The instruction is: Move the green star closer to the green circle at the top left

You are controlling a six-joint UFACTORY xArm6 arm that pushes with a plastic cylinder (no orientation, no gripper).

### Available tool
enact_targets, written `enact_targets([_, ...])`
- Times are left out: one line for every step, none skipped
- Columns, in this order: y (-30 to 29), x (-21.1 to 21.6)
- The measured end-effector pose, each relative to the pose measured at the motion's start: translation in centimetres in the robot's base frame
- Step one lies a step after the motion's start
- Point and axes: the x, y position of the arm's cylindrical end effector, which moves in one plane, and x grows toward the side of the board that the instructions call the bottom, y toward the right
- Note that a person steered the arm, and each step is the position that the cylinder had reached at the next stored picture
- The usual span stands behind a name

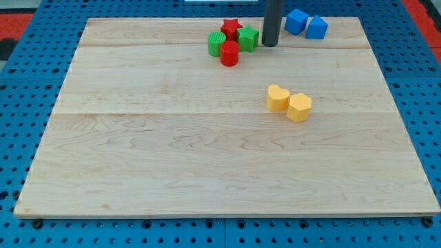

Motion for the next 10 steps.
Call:
enact_targets([-5.6, -1.3])
enact_targets([-10.8, -1.8])
enact_targets([-14.8, -1.2])
enact_targets([-23.1, -0.2])
enact_targets([-22.1, -2.3])
enact_targets([-25.1, -5.7])
enact_targets([-32.1, -5.0])
enact_targets([-26.3, -1.5])
enact_targets([-20.9, -0.8])
enact_targets([-25.1, -4.8])
